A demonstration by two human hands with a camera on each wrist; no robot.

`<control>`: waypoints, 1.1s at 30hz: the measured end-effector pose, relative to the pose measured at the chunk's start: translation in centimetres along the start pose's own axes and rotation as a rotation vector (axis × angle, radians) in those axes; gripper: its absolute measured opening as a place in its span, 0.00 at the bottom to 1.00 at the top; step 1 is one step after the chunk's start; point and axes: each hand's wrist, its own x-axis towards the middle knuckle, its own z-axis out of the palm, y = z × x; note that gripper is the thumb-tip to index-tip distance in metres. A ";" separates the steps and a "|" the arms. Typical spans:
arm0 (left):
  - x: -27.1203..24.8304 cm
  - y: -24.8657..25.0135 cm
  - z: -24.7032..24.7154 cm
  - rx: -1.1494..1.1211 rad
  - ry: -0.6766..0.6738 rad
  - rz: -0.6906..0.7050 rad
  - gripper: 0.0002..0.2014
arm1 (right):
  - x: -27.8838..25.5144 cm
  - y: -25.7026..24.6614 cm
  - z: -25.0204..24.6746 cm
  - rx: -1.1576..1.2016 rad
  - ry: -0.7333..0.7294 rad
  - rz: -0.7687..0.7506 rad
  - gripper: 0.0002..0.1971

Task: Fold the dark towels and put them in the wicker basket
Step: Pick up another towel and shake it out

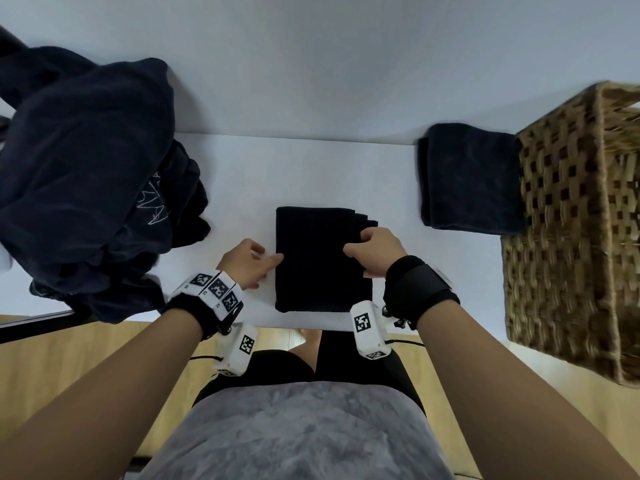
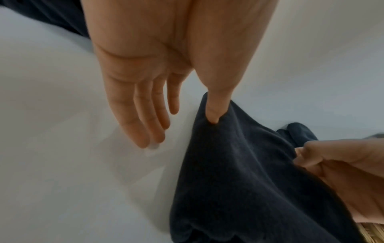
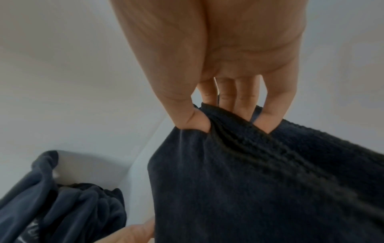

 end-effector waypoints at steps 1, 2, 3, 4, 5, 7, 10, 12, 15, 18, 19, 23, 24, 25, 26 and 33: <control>0.1 0.1 0.4 -0.033 -0.023 -0.004 0.24 | 0.2 0.2 0.1 -0.025 0.027 0.005 0.08; 0.3 0.3 0.8 -0.072 -0.043 -0.004 0.25 | 0.3 0.4 0.3 -0.037 0.051 0.018 0.07; 0.3 0.5 1.1 -0.110 -0.059 0.003 0.24 | 0.4 0.4 0.4 -0.038 0.067 0.034 0.06; 0.3 0.7 1.4 -0.145 -0.081 0.011 0.24 | 0.4 0.5 0.5 -0.029 0.073 0.057 0.06; 0.3 1.0 1.7 -0.177 -0.107 0.018 0.23 | 0.5 0.6 0.6 -0.016 0.076 0.082 0.08; 0.3 1.5 2.2 -0.213 -0.158 0.031 0.23 | 0.4 0.7 0.6 0.015 0.082 0.113 0.07; 0.4 2.1 2.7 -0.171 -0.188 0.049 0.25 | 0.5 1.0 0.1 0.050 0.131 0.141 0.04; 0.5 2.5 2.9 -0.107 -0.172 0.065 0.25 | 0.6 1.6 -0.3 0.023 0.170 0.156 0.05; 0.8 3.0 3.1 0.005 -0.126 0.078 0.22 | 0.7 2.4 -0.4 -0.049 0.186 0.201 0.12; 0.9 3.4 3.2 0.074 -0.106 0.068 0.18 | 0.6 2.6 -0.3 -0.031 0.179 0.230 0.15; 1.0 3.5 3.2 0.077 -0.101 0.059 0.17 | 0.5 2.5 -0.3 -0.007 0.167 0.230 0.17; 0.9 3.9 3.2 0.029 -0.103 0.037 0.18 | 0.7 1.9 0.1 0.081 0.059 0.238 0.21; 0.8 4.0 3.2 0.006 -0.115 0.041 0.19 | 0.7 1.8 0.1 0.106 0.030 0.237 0.22; 0.8 4.1 3.3 -0.027 -0.126 0.052 0.19 | 0.6 1.6 0.0 0.131 0.011 0.226 0.21; 0.6 4.3 3.3 -0.069 -0.133 0.065 0.17 | 0.4 1.5 -0.1 0.155 0.008 0.199 0.19; -1.8 9.4 4.6 -0.408 -0.150 0.204 0.16 | -4.0 0.1 -7.8 0.233 0.238 -0.064 0.08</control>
